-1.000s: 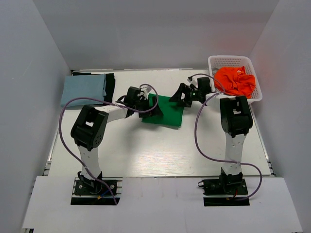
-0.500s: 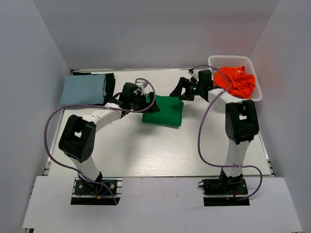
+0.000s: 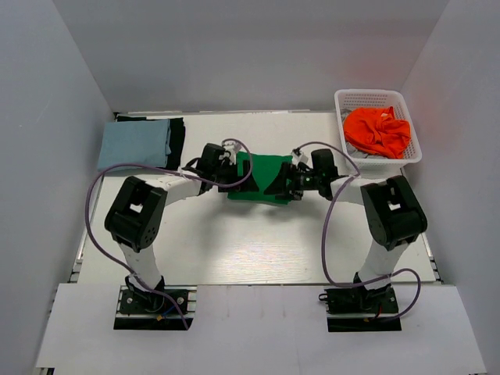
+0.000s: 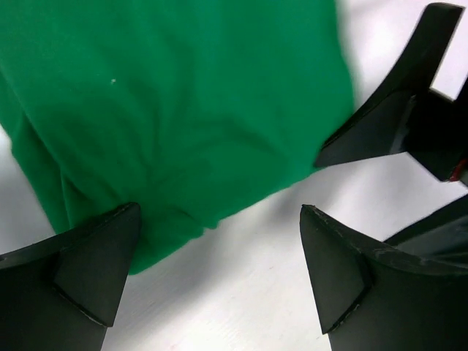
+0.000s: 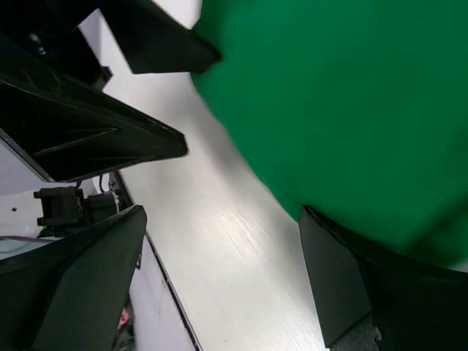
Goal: Fold and stack the t-shirts
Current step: Smooth out wrinkles on the folded tshirt
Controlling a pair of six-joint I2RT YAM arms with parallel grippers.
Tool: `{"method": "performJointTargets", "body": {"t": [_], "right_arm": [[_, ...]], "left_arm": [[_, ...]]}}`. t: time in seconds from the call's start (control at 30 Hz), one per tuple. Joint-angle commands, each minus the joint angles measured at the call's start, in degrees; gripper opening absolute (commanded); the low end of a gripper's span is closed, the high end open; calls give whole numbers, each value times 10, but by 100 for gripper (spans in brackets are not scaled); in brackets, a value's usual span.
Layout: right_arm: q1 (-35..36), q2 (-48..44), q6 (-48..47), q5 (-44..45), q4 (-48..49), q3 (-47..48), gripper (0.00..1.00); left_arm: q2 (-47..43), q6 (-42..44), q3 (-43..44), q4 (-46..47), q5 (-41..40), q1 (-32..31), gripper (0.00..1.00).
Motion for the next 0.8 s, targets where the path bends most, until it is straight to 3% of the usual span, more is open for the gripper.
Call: {"method": "performJointTargets", "body": {"t": [0.0,0.17,0.3,0.57,0.77], "right_arm": [[-15,33,29,-3,61,-31,90],[-32,36,-1,80,12,-46,90],[-28,12,-35,78,-27,-33,90],[-25,-174,-79,89,-86,-50,90],[-28,-273,-95,117,-128,-87,90]], "left_arm": [[8,-19,-32,10,11,11,100],[15,-24,-57,3,-10,11,100],[-26,-12,-57,-18,-26,11,100],[-126,17,-22,-62,-82,5,100],[-75,17,28,-114,-180,11,100]]}}
